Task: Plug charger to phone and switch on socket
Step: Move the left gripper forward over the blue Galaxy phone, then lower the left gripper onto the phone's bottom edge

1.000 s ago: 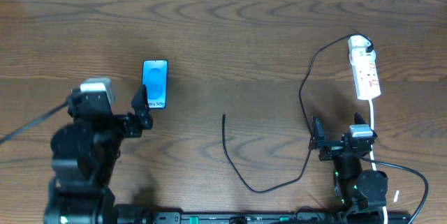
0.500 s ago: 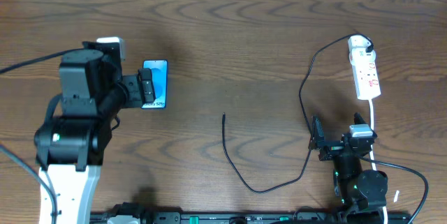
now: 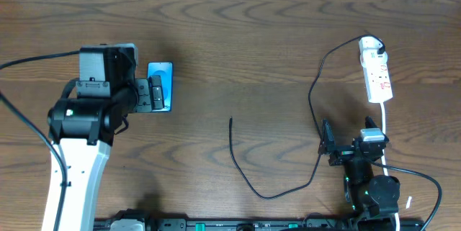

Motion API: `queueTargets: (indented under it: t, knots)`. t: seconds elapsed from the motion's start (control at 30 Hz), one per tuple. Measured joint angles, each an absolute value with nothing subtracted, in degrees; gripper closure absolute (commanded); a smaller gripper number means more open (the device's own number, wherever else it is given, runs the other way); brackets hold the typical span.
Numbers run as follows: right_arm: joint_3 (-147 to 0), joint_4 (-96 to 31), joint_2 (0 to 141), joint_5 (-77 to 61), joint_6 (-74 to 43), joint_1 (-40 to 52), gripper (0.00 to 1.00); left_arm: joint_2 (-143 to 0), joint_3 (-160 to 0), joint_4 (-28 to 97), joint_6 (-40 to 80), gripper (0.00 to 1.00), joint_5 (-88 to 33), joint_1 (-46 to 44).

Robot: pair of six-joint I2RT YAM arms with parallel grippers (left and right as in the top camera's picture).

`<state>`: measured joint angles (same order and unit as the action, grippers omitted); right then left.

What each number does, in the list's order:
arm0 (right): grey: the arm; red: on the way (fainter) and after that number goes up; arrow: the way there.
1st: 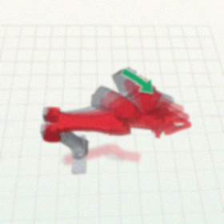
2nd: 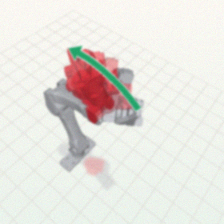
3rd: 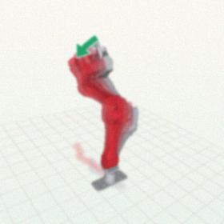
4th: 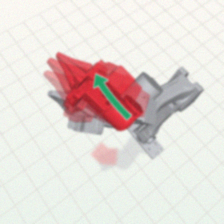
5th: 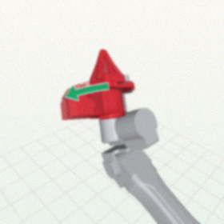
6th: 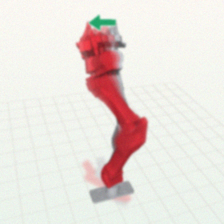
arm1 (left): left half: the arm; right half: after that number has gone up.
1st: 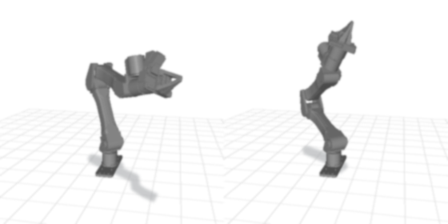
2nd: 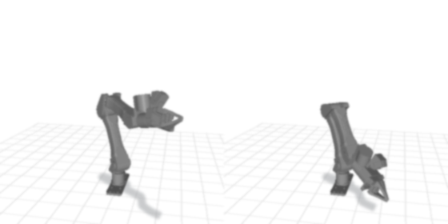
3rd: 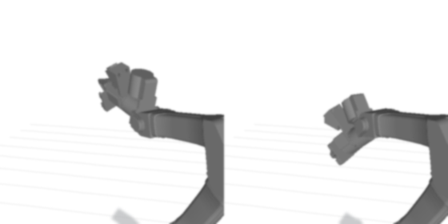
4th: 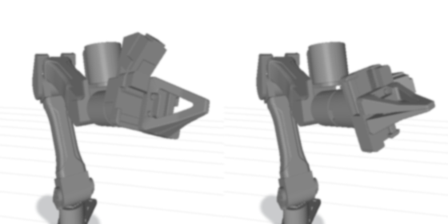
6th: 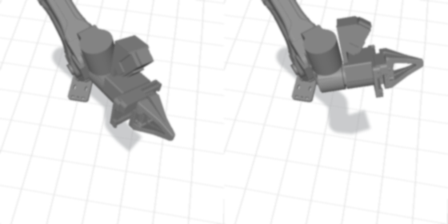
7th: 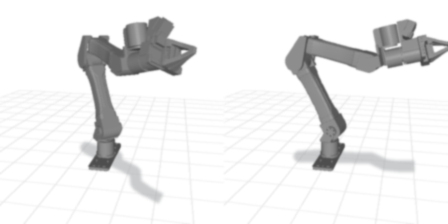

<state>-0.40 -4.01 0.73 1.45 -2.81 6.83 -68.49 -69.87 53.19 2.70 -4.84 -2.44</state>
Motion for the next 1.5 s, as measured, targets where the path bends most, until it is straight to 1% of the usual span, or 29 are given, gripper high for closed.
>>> queueTargets:
  t: [0.5,0.77,1.13,1.5]
  knots:
    - [-0.4,-4.01,0.73,1.45,-2.81,6.83,0.01,-74.87,-69.89,53.47,2.7,0.07,-5.28,-2.44]
    - [-0.4,-4.01,0.73,1.45,-2.81,6.83,0.01,-80.73,-69.89,53.32,2.7,0.07,-5.34,-2.44]
    - [-0.4,-4.01,0.73,1.45,-2.81,6.83,0.01,-92.62,-69.89,49.17,2.7,0.07,-5.48,-2.44]
    - [-0.4,-4.01,0.73,1.45,-2.81,6.83,0.01,-95.5,-69.89,42.44,2.7,0.07,-5.39,-2.44]
